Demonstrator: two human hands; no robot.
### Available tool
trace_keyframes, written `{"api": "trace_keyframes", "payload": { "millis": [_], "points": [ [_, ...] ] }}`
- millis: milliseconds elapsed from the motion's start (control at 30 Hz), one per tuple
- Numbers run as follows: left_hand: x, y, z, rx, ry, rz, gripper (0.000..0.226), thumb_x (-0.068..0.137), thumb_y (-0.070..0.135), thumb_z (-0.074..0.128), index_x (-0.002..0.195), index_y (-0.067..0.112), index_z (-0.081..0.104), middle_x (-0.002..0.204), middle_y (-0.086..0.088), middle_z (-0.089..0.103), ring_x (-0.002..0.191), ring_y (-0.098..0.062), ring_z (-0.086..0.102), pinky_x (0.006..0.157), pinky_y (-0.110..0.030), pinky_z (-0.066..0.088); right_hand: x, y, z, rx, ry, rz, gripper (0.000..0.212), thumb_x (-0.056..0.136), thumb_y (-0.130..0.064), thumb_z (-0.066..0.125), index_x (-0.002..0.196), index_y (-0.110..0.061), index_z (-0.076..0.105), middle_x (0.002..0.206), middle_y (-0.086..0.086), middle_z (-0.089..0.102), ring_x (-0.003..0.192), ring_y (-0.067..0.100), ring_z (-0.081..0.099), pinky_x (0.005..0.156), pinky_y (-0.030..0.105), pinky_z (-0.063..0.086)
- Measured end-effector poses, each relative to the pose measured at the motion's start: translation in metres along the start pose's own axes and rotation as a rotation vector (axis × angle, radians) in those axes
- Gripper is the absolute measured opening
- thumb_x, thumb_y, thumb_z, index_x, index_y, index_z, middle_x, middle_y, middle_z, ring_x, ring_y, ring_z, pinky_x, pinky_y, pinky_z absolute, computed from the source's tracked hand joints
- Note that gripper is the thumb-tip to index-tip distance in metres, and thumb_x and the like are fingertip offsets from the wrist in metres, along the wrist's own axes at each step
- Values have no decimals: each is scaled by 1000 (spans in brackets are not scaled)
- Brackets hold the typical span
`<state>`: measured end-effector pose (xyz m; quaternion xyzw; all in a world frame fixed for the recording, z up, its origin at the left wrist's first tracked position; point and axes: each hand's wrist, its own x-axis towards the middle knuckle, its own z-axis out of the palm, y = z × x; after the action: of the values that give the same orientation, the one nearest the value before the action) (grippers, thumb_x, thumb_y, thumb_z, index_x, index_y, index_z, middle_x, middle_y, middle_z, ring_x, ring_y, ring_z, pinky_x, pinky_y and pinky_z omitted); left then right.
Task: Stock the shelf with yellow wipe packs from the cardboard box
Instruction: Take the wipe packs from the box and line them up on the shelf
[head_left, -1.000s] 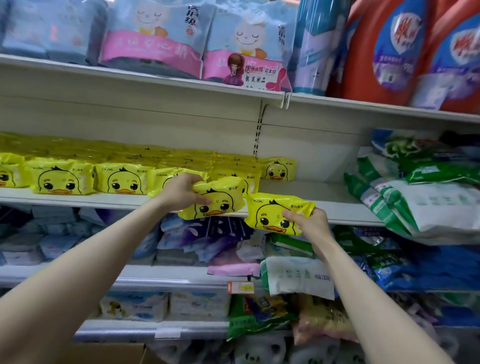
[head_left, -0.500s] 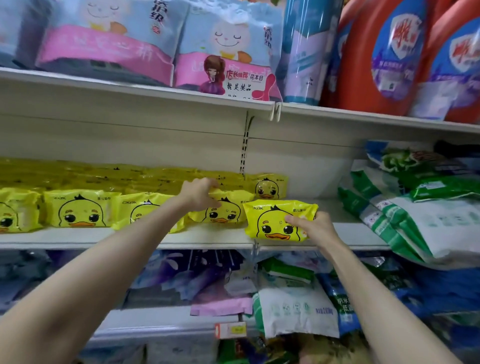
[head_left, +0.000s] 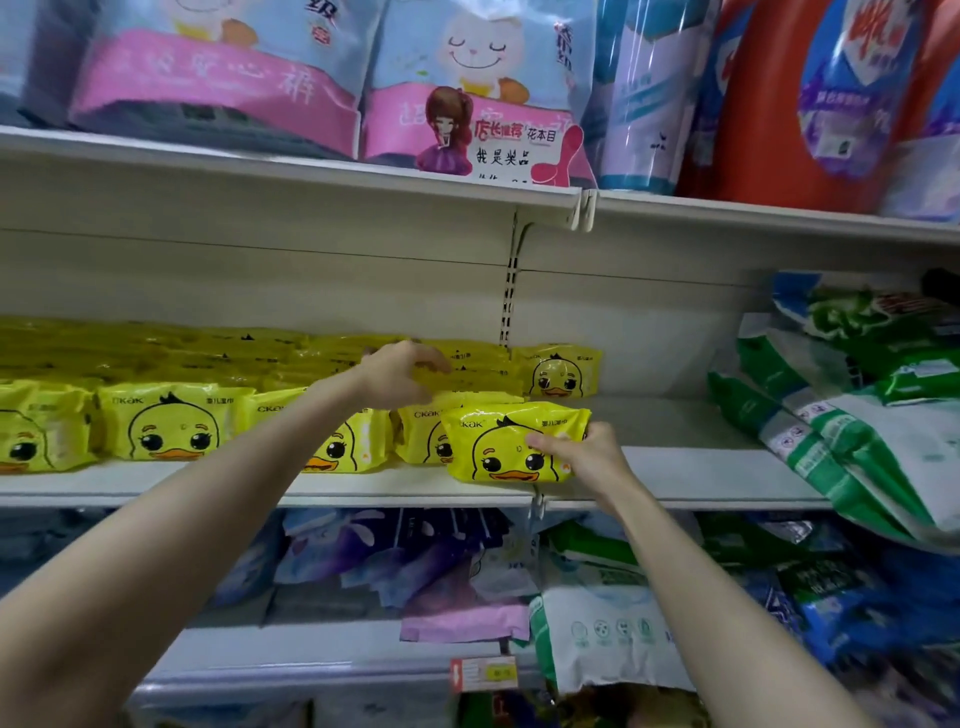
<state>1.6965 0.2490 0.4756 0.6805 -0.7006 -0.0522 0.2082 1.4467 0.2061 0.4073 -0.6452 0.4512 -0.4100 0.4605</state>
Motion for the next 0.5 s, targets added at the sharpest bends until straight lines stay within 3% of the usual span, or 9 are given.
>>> {"api": "trace_keyframes", "payload": {
  "millis": [67,133,233,333,500],
  "points": [
    [-7,-5,-4,-71,-15,-1,63,61,34,55,124,30,56,137,4,50,130,-22,42,108,-53,29,0,-1,10,6,-3,-20,33,72,-25,81,85,-4,59,81,5,62,70,14,57,59,24,42],
    [-14,-7,-4,-59,-24,-16,60,70,41,63,128,29,52,142,4,45,133,-22,39,110,-52,26,1,-1,19,21,-3,-53,33,72,-22,81,88,-6,58,85,4,62,75,15,59,61,23,43],
    [-24,-2,2,57,-20,-21,66,76,50,70,134,29,47,148,2,38,137,-22,33,114,-51,16,5,1,31,-26,33,-109,34,68,-25,84,81,-18,52,105,11,54,90,20,59,81,33,51],
    [-30,2,14,205,-28,7,83,68,63,69,139,30,40,150,2,33,140,-20,24,112,-47,10,12,5,44,-157,90,-137,51,64,-33,86,101,-17,53,119,5,39,106,19,50,98,35,44],
    [-30,-4,28,326,12,52,96,62,69,69,142,30,34,148,3,36,138,-18,27,110,-43,9,6,9,49,-248,137,-128,82,63,-42,84,125,-13,39,131,3,32,120,19,41,99,33,36]
  ]
}}
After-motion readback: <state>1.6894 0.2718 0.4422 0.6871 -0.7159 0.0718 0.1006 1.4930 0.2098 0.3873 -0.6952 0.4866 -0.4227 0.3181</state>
